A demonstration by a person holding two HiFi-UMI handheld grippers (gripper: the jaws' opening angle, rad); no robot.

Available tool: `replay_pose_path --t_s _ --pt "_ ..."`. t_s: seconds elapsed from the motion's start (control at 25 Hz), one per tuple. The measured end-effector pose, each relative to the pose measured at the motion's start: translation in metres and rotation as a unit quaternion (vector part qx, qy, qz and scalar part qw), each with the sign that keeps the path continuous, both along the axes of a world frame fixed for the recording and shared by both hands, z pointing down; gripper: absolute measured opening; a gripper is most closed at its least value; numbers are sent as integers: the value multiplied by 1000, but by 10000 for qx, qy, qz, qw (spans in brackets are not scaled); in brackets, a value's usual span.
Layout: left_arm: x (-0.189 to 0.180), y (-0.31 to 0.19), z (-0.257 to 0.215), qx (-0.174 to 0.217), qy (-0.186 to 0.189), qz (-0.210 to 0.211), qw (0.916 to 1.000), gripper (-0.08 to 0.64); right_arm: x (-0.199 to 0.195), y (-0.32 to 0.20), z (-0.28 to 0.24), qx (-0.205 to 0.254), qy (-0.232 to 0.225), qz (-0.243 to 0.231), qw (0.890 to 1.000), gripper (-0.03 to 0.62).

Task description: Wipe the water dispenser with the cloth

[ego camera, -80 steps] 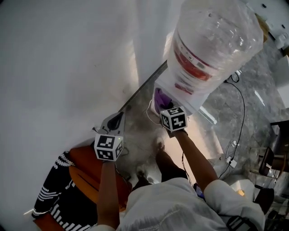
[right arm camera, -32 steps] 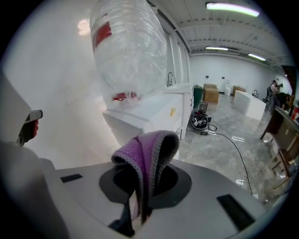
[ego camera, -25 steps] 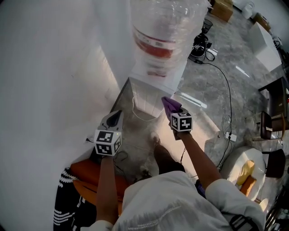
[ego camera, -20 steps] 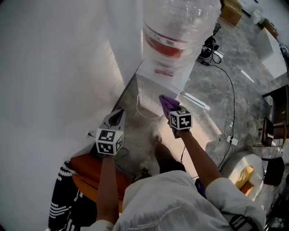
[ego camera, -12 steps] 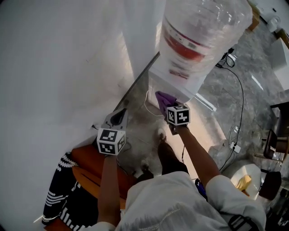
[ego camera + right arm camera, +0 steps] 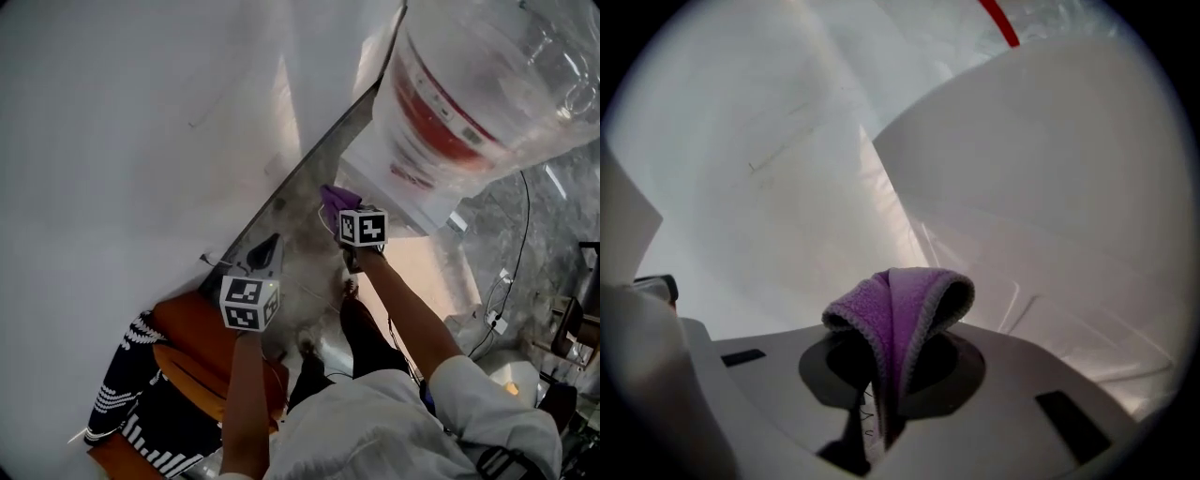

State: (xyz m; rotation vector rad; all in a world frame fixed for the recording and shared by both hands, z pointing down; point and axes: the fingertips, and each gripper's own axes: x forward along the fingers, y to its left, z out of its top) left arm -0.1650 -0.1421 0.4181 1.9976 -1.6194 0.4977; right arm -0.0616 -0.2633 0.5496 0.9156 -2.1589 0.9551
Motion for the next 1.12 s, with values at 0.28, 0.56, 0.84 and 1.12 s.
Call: replay_pose_path --t_s 0.28,0.56,0.84,1.12 --pt "-3 2 23 -174 120 -144 9997 9 -5 -25 28 -378 -180 1067 9934 55" --pt "-10 11 29 -259 129 -184 9994 9 18 -34 42 -634 -407 1859 9797 55" --pt "-4 4 28 -177 173 3 9997 9 66 -24 50 -515 -143 2171 9747 54" --pt "22 -3 25 -14 235 480 9986 9 126 -1 49 -256 122 2356 9714 55"
